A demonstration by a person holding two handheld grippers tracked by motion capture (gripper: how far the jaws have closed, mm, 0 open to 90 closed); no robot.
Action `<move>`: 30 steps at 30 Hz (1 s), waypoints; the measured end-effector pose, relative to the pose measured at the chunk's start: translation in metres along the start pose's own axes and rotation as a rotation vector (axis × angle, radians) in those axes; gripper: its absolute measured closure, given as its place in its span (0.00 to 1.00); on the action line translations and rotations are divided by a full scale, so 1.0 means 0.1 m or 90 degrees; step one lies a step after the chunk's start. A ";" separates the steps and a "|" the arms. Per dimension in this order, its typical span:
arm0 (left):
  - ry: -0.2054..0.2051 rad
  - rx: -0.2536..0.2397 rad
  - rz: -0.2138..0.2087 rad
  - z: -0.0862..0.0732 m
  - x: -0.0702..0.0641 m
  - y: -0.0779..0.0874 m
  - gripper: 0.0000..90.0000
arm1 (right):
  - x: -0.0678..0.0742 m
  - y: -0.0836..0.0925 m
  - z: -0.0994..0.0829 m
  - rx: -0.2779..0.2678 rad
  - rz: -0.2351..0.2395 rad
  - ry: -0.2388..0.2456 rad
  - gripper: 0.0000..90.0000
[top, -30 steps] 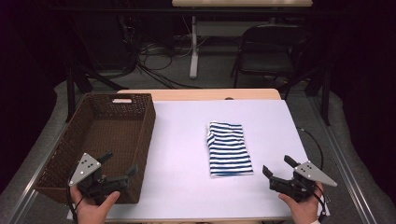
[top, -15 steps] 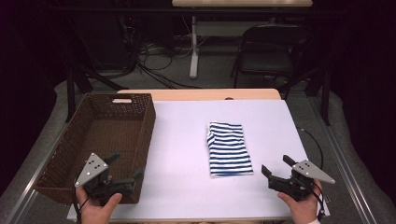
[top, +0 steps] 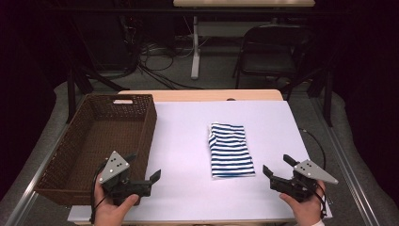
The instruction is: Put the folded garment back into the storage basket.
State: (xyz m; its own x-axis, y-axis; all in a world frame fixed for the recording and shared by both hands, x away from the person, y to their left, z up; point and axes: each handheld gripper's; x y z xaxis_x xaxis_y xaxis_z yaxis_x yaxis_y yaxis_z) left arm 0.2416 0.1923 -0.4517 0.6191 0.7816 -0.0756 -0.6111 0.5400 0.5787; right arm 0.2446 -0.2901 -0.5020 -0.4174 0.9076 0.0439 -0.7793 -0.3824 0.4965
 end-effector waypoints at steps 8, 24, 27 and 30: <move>0.011 0.011 -0.017 0.10 -0.03 -0.10 0.00 | -0.01 -0.01 0.06 0.006 0.002 -0.001 0.16; 0.038 0.046 -0.051 0.31 -0.01 -0.21 0.00 | -0.05 -0.06 0.26 0.073 0.023 -0.022 0.17; 0.052 0.056 -0.065 0.32 0.03 -0.25 0.00 | -0.07 -0.11 0.30 0.098 0.028 -0.022 0.17; 0.060 0.067 -0.064 0.35 0.04 -0.26 0.00 | -0.09 -0.14 0.33 0.125 0.031 -0.021 0.17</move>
State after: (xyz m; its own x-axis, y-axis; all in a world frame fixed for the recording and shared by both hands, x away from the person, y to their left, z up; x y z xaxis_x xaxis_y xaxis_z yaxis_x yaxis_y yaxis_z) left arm 0.2775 0.1708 -0.4388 0.6230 0.7533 -0.2104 -0.4900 0.5856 0.6457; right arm 0.2746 -0.2868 -0.4811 -0.4351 0.8950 0.0986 -0.6512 -0.3884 0.6520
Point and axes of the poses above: each handheld gripper's, and its own axes: y roughly backward along the jaws, z roughly out of its top, x roughly to its left, and after that the axes turned 11 degrees about x, right-handed
